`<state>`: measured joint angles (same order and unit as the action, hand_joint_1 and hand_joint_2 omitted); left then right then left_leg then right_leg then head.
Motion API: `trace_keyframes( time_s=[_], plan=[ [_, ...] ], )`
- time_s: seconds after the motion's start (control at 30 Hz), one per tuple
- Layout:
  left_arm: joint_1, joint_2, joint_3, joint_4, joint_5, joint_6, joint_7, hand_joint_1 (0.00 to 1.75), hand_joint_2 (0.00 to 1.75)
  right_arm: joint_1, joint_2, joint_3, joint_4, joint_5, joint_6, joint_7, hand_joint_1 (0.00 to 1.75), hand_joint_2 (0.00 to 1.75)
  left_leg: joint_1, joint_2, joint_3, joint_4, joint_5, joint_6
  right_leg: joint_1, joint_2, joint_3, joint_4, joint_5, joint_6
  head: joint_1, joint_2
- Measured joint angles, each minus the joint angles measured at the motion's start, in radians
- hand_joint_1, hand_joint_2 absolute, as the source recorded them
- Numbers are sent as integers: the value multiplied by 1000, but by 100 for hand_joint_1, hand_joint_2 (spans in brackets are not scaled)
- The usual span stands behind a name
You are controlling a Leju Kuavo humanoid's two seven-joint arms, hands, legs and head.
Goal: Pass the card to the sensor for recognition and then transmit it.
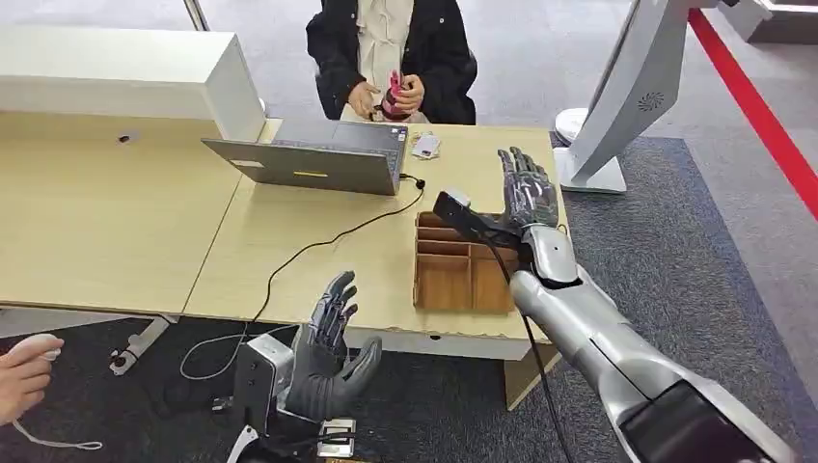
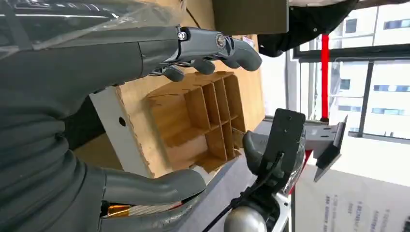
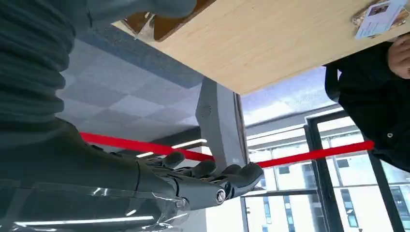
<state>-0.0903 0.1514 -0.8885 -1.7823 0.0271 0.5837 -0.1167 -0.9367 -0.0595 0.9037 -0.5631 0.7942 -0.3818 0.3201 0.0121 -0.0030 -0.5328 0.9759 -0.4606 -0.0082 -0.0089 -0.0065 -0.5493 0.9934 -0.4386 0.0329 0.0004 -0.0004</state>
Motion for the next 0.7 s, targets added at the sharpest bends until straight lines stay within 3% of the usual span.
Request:
trace_keyframes(
  time_s=[0.7],
  plan=[
    [0, -22, 0, 29, -3, -3, -21, 0, 175, 2, -12, 0, 0, 5, 17, -1, 0, 175, 0, 0, 0, 0, 0, 0, 0, 0, 0, 0, 0, 0, 0, 0]
  ],
)
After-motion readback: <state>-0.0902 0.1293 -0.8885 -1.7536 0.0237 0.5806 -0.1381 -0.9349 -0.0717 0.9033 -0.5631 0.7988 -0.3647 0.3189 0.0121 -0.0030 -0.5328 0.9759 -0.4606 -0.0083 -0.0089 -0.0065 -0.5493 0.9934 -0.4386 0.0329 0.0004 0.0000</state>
